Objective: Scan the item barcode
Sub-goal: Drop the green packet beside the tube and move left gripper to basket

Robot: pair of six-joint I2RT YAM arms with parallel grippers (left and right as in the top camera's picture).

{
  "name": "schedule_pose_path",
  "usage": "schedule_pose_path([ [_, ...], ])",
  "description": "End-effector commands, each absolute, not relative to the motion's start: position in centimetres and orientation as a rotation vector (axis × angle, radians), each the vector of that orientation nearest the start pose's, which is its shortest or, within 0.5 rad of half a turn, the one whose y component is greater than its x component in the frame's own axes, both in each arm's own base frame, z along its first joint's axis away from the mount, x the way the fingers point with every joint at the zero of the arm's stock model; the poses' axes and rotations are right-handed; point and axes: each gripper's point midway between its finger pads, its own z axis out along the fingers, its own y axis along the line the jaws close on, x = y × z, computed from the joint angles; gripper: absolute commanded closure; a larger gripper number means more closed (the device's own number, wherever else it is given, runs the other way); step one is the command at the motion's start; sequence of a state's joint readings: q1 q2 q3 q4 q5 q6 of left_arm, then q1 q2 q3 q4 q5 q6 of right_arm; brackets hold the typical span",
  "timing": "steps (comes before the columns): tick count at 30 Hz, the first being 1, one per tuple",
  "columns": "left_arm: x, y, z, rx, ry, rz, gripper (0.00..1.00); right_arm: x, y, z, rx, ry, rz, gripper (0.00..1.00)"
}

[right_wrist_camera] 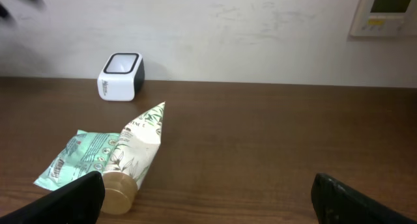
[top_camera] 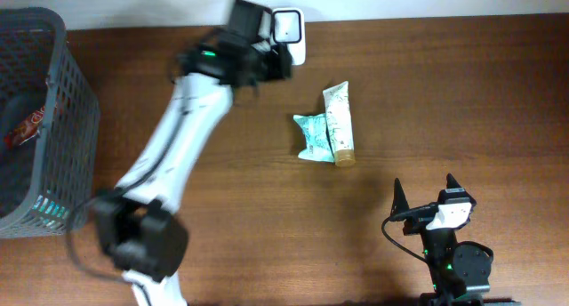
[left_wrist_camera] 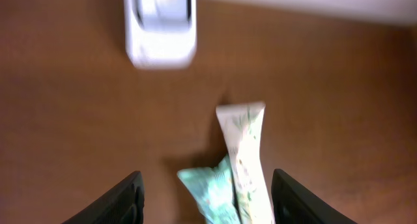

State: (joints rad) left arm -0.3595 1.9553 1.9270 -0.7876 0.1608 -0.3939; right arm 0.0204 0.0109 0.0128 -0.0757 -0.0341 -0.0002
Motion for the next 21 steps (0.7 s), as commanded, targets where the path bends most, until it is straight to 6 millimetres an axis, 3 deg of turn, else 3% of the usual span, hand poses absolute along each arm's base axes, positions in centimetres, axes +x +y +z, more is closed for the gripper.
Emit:
schedule_pose_path([
  [1,49.1,-13.5,33.5,0.172,2.181,-0.355,0.39,24.6,0.9,15.6,-0.032,1.648,0.039,0.01],
  [2,49.1,-11.0,35.0,0.122,2.146,-0.291,0.38,24.6,0.9,15.6,-0.032,1.648,0.039,0.01],
  [3,49.0,-5.9,37.4,-0.002,2.087,-0.154,0.38,24.6,0.9,15.6,-0.032,1.648,0.039,0.01],
  [7,47.3,9.3,42.9,-0.370,1.874,0.271,0.32,24.6,0.9,15.6,-0.032,1.648,0.039,0.01],
  [10,45.3,17.1,44.2,-0.475,1.808,0.499,0.28,24.6,0.9,15.6,-0.032,1.648,0.039,0.01],
  [16,41.8,27.8,41.7,-0.558,1.882,0.754,0.21,24.6,0.9,15.6,-0.032,1.648,0.039,0.01],
  [21,42.5,31.4,37.4,-0.376,2.037,0.759,0.20,24.6,0.9,15.6,-0.032,1.648,0.039,0.01],
])
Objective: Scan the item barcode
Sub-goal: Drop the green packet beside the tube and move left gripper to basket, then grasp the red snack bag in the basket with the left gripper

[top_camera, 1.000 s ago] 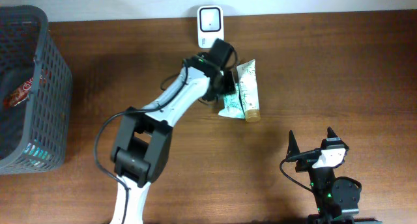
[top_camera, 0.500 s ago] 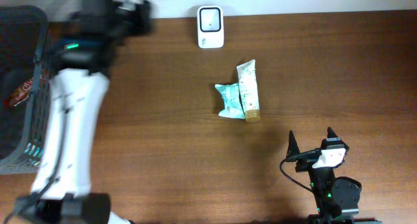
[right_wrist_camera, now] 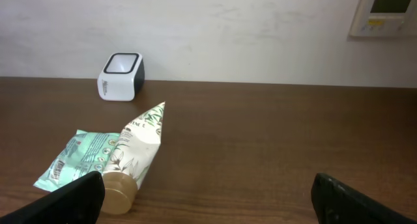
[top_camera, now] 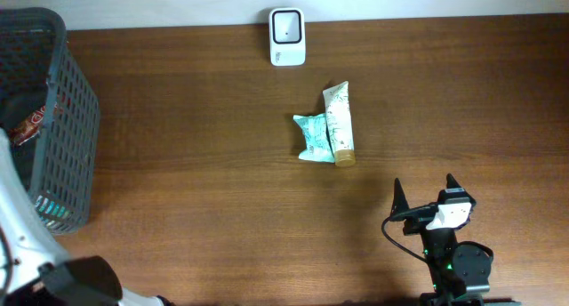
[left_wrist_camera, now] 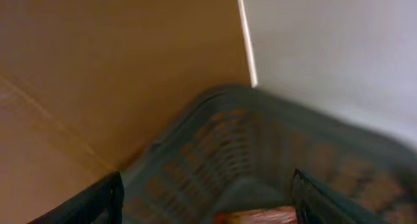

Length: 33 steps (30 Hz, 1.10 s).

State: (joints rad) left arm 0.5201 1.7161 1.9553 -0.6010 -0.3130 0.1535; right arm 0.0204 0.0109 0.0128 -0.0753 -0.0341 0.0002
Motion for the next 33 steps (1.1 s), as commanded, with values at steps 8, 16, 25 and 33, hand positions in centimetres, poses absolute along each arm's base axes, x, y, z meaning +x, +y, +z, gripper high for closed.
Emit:
schedule_pose_path([
  [8,45.6,33.6,28.2,-0.034,2.266,0.730,0.37,24.6,0.9,15.6,-0.032,1.648,0.039,0.01],
  [16,48.4,35.0,16.8,0.000,2.428,0.602,0.34,24.6,0.9,15.6,-0.032,1.648,0.039,0.01],
  [25,50.5,35.6,9.5,0.019,2.465,0.527,0.23,24.6,0.9,15.6,-0.032,1.648,0.039,0.01],
  [33,50.2,36.8,6.9,-0.005,2.485,0.522,0.26,24.6,0.9,15.6,-0.032,1.648,0.039,0.01],
])
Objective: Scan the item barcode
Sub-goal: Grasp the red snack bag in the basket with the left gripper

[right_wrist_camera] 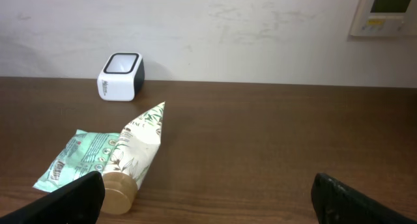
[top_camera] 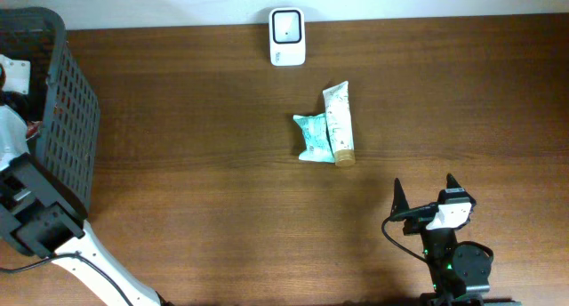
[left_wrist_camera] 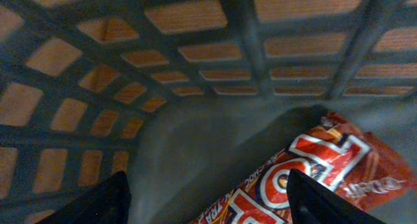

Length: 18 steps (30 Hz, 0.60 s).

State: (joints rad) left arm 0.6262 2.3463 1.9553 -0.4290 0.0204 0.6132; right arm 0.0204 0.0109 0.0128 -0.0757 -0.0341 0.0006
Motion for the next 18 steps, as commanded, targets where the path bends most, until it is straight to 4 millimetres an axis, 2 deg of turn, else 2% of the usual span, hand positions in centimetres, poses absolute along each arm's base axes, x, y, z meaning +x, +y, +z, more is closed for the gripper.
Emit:
schedule_pose_path([
  [1,50.0,36.9,6.5,-0.009,2.492,0.519,0.27,24.6,0.9,15.6,-0.032,1.648,0.039,0.01],
  [3,49.6,37.3,5.5,-0.027,2.511,0.507,0.28,24.6,0.9,15.6,-0.032,1.648,0.039,0.01],
  [6,48.2,37.5,2.7,-0.115,2.574,0.445,0.29,24.6,0.9,15.6,-0.032,1.648,0.039,0.01],
  [9,47.4,36.0,0.5,-0.112,2.619,0.296,0.28,24.6,0.9,15.6,-0.032,1.648,0.039,0.01],
  [13,47.3,33.9,-0.4,-0.091,2.625,0.133,0.29,24.6,0.9,15.6,-0.032,1.648,0.039,0.01],
  [18,45.9,32.6,-1.3,-0.104,2.692,0.054,0.39,24.6,0.9,15.6,-0.032,1.648,0.039,0.01],
])
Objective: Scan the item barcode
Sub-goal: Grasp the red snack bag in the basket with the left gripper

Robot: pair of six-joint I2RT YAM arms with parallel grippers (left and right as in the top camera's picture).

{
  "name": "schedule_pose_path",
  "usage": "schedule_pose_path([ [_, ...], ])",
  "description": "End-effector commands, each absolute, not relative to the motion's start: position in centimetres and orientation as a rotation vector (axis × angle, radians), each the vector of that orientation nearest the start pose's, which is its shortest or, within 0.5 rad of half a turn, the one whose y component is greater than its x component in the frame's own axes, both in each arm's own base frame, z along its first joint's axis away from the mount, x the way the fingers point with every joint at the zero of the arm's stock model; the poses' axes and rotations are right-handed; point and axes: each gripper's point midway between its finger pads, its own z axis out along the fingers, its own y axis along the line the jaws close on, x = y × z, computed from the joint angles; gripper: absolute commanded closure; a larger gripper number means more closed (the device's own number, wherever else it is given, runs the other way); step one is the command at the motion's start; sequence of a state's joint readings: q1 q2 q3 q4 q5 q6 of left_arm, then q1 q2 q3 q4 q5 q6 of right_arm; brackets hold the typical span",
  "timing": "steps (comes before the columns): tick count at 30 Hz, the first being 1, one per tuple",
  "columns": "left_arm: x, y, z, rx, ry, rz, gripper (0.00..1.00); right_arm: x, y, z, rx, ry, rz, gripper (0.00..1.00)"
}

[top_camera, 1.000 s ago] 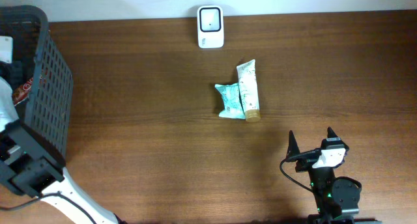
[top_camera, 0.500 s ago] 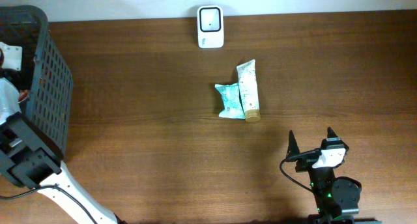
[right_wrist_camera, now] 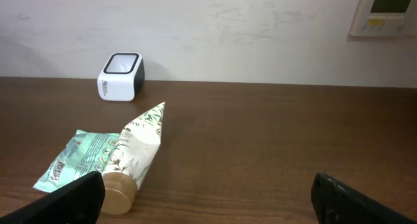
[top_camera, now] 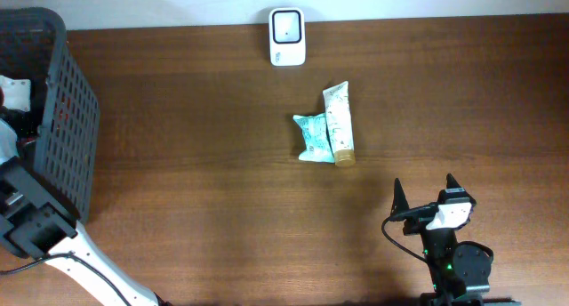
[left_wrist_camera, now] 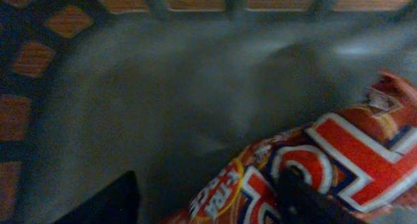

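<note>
In the left wrist view my left gripper (left_wrist_camera: 208, 208) is open, low inside the dark grey basket (left_wrist_camera: 163, 87). A red-orange snack packet (left_wrist_camera: 339, 152) lies on the basket floor under its right finger (left_wrist_camera: 306, 195); the left finger hangs over bare floor. The white barcode scanner (top_camera: 286, 24) stands at the table's far edge. My right gripper (right_wrist_camera: 208, 201) rests open near the front edge, holding nothing.
A white leaf-printed tube (top_camera: 338, 121) with a tan cap and a teal packet (top_camera: 310, 137) lie side by side mid-table, below the scanner. The basket (top_camera: 76, 101) stands at the far left, and my left arm (top_camera: 36, 226) reaches into it over its front wall.
My left gripper has come lower in the basket. The red-orange packet fills more of its view and now lies under the right finger. The right arm has not moved.
My left gripper was open over the table by the scanner, above the tube and teal packet. Then it was at the basket's rim on the far left. Then it was inside, above the red-orange packet, and now close over it.
</note>
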State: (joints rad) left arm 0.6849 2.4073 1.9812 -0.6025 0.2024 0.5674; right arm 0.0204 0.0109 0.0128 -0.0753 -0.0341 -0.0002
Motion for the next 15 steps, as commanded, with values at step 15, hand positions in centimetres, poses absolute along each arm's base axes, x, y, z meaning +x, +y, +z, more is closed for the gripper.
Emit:
schedule_pose_path([
  [15,47.7,31.1,8.7,-0.283,2.518,-0.099,0.38,24.6,0.9,15.6,-0.032,1.648,0.039,0.01],
])
